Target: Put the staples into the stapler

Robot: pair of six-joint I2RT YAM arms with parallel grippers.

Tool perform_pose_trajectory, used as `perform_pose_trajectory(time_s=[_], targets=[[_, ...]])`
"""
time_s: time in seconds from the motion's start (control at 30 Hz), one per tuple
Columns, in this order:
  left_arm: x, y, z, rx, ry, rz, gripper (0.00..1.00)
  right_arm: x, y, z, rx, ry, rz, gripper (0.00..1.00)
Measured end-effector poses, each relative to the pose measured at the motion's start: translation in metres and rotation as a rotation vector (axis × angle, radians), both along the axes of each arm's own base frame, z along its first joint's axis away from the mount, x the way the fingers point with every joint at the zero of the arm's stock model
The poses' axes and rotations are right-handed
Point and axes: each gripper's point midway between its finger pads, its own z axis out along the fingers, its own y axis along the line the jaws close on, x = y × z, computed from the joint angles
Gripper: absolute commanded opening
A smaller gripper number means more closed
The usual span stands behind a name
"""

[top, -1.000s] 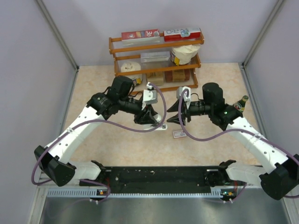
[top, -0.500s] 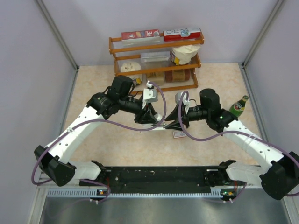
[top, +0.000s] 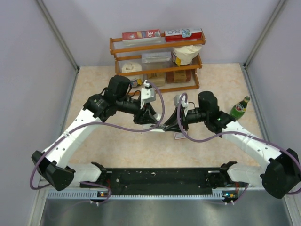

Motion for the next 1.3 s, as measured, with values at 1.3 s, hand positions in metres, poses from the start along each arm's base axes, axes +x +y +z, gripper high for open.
perform_pose_trajectory(time_s=[1.3], targets=[[0.006, 0.015, 0.043, -0.154, 0.026, 0.081, 0.0, -0.013, 0.054, -0.007, 0.02, 0.161, 0.078, 0.18]])
